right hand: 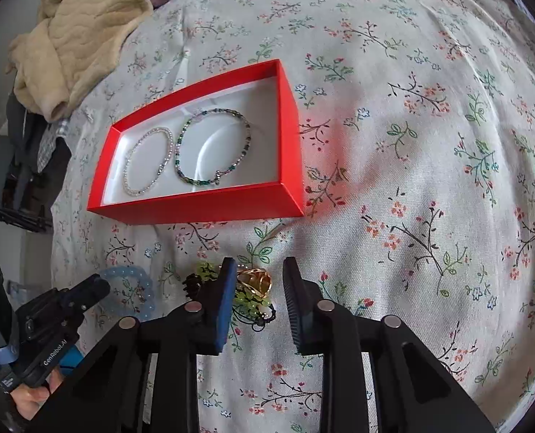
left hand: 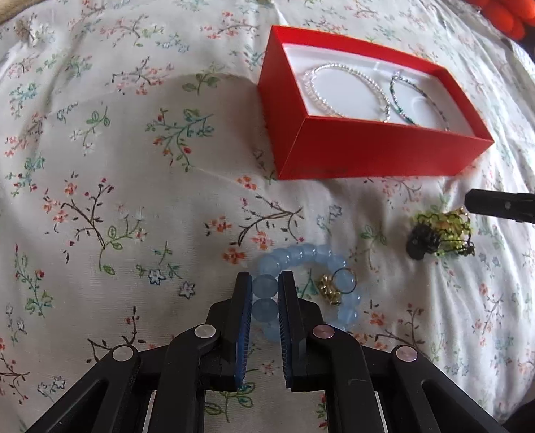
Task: Organize jewelry
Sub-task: 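Grasp and lift the blue bead bracelet with the left tool while the right grasps the gold ring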
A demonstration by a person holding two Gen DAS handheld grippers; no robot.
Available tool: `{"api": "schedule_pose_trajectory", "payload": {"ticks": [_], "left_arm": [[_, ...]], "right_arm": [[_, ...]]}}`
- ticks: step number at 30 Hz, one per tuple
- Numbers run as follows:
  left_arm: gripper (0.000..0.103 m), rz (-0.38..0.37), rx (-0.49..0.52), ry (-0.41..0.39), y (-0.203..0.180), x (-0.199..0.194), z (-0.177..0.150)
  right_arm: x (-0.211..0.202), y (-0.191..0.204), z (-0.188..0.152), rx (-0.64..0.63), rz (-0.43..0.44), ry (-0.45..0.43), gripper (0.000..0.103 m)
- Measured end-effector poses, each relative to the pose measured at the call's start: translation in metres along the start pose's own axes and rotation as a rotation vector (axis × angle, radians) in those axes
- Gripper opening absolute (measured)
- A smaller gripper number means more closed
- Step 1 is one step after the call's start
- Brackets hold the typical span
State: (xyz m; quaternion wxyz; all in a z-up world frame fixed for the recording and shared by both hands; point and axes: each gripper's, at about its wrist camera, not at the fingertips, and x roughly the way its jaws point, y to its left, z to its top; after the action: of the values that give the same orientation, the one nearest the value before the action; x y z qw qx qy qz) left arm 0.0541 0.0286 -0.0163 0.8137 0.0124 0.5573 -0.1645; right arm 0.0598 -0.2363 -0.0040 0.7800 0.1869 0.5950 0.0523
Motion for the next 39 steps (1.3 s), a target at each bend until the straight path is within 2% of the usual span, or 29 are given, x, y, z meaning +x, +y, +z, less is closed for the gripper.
{"api": "schedule_pose_trajectory", "payload": {"ticks": [2, 5, 7, 12, 22, 30, 34, 36, 39], "left_arm": [[0.011, 0.009, 0.001, 0.005, -0.003, 0.005, 0.003], [0.03, 0.008, 0.005, 0.013, -0.008, 0.011, 0.007], [0.033, 0.004, -0.001, 0.023, -0.008, 0.015, 0.008], [0.034, 0.009, -0.004, 0.041, -0.009, 0.022, 0.008], [0.033, 0.019, 0.013, 0.049, -0.011, 0.026, 0.007], [0.033, 0.028, 0.035, 0.048, -0.016, 0.031, 0.008], [0.033, 0.02, 0.03, 0.044, -0.017, 0.032, 0.009], [0.03, 0.029, 0.034, 0.04, -0.017, 0.032, 0.008], [0.014, 0.03, 0.016, 0.038, -0.012, 0.029, 0.007]], "right_arm": [[-0.001, -0.003, -0.001, 0.013, 0.011, 0.006, 0.025], [-0.008, -0.005, -0.003, 0.006, 0.029, 0.002, 0.025], [-0.011, -0.003, -0.005, 0.0, 0.045, 0.003, 0.025], [-0.013, 0.009, -0.007, -0.049, 0.047, 0.001, 0.025], [0.002, 0.051, 0.004, -0.251, 0.051, 0.001, 0.025], [0.027, 0.042, 0.001, -0.304, -0.028, 0.075, 0.025], [0.03, 0.036, -0.008, -0.332, -0.096, 0.099, 0.025], [0.029, 0.032, -0.01, -0.332, -0.1, 0.104, 0.025], [0.017, 0.025, -0.009, -0.309, -0.087, 0.072, 0.025]]}}
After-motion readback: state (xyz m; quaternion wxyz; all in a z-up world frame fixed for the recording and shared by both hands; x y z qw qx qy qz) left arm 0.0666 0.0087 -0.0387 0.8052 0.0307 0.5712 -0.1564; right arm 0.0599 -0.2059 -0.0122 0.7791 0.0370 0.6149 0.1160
